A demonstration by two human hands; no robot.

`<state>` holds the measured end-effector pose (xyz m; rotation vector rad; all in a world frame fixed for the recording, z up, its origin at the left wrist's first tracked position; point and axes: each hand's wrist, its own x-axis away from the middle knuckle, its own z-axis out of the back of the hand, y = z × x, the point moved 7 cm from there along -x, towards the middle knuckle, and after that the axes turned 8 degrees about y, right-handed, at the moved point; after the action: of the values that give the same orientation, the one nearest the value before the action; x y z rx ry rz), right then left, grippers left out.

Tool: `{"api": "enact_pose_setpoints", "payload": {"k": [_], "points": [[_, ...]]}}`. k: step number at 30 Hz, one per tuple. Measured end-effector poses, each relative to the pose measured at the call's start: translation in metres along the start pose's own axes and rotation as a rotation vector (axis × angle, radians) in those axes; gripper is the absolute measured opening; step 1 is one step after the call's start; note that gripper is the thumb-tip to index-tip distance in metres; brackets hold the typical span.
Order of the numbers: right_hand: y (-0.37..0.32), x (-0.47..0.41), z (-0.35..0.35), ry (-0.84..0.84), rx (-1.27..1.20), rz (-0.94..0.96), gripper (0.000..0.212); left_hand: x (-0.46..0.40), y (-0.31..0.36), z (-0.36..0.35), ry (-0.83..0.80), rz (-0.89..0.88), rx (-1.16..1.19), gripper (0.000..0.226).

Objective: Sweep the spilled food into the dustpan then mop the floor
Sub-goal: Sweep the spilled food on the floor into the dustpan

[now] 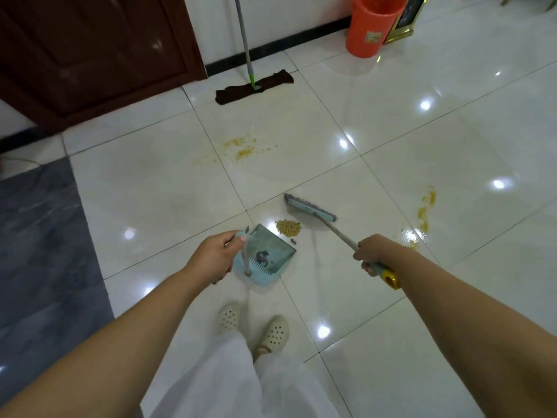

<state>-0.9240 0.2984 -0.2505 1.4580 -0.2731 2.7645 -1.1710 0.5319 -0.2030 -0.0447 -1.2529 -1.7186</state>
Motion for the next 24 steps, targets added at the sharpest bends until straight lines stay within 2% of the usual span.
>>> {"api": "enact_pose_setpoints", "payload": {"k": [8, 12, 14, 19, 24], "points": [[0.002, -0.003, -0.060, -0.131, -0.086, -0.085, 0.030, -0.014, -0.009, 0.005, -0.049, 0.032, -0.019, 0.024], [0.002, 0.029, -0.062, -0.252, -0.163, -0.126, 0.024, -0.020, -0.012, 0.014, -0.060, 0.025, -0.031, 0.022], [0.004, 0.043, -0.055, -0.289, -0.210, -0.154, 0.031, -0.022, -0.015, 0.018, -0.065, 0.005, -0.029, 0.022], [0.002, 0.072, -0.041, -0.293, -0.221, -0.132, 0.048, -0.017, -0.021, 0.024, -0.088, -0.024, -0.013, 0.020], [-0.007, 0.083, -0.042, -0.235, -0.195, -0.112, 0.046, -0.011, -0.029, 0.032, -0.118, -0.033, 0.000, 0.020]]}}
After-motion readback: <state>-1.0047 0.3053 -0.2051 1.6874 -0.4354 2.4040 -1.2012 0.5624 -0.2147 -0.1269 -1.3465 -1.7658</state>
